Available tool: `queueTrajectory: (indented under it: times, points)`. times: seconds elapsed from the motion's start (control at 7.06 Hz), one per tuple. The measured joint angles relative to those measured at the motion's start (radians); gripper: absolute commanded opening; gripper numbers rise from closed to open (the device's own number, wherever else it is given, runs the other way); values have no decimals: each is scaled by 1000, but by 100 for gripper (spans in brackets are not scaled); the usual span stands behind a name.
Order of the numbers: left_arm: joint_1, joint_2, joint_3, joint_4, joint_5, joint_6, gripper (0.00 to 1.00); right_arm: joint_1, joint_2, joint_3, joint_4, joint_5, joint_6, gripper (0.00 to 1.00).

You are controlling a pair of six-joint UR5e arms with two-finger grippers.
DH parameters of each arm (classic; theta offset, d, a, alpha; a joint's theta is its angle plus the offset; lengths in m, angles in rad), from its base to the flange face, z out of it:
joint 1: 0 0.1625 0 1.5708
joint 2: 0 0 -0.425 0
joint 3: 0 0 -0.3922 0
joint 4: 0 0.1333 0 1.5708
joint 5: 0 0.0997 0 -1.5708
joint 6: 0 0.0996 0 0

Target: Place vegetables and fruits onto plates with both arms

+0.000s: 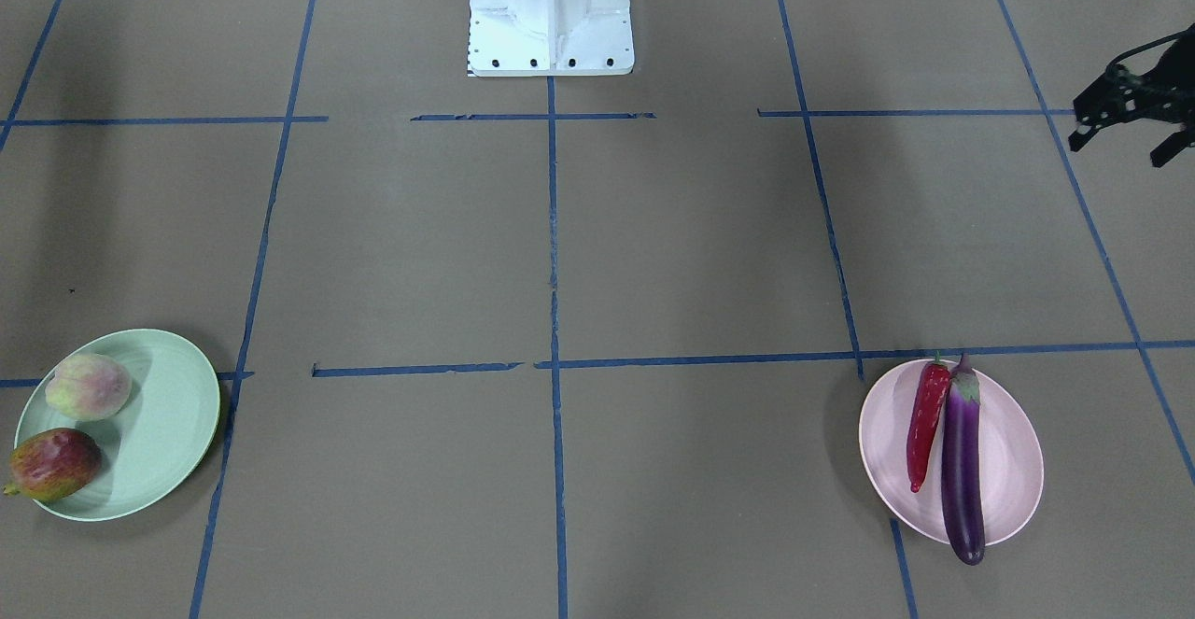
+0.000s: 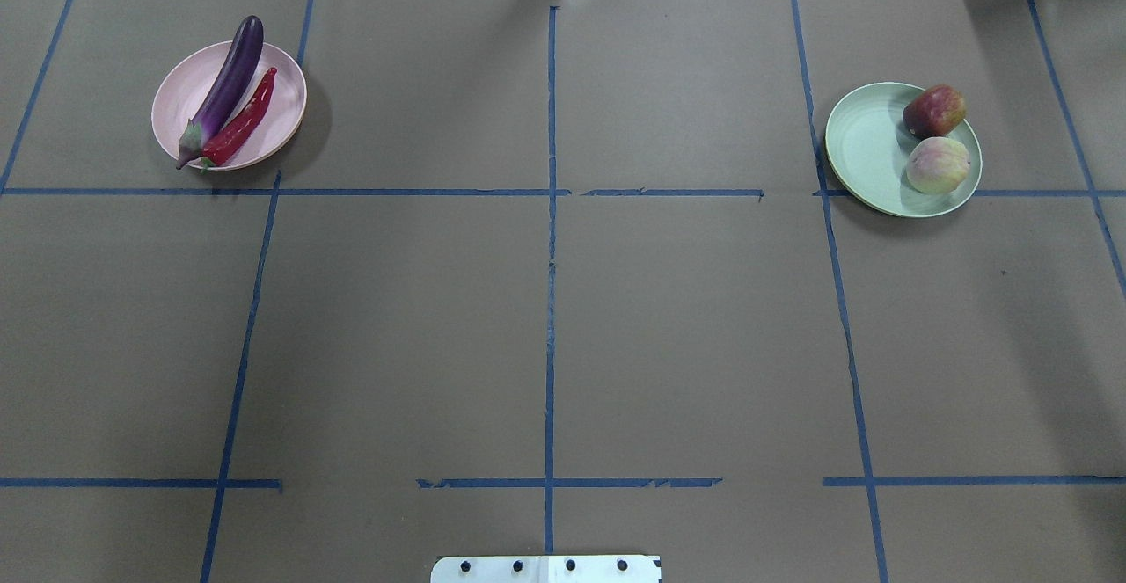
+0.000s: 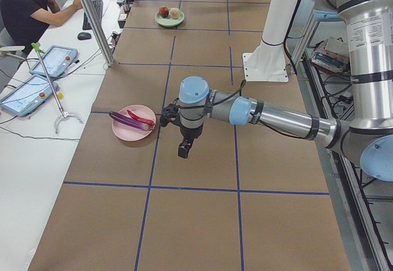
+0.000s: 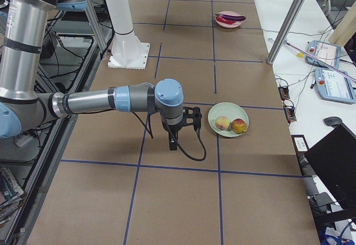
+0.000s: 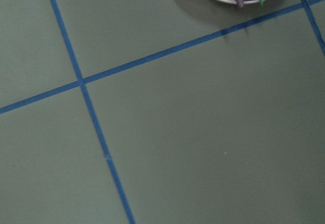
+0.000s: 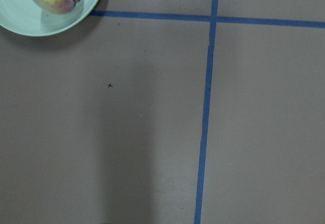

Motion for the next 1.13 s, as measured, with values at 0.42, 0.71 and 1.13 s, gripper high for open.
queueTrajectory:
  times: [0.42,0.71,1.13]
  points:
    - [-40,-19,61,136,-51,-12,100,-10,-43,10,-7,-63,-75,100]
    - [-43,-7,70,131,-95,-33,100,-13,-49,12,-6,-76,-88,100]
    - [-51,83,41,98,-101,-35,100,-19,-61,31,-4,-61,-110,100]
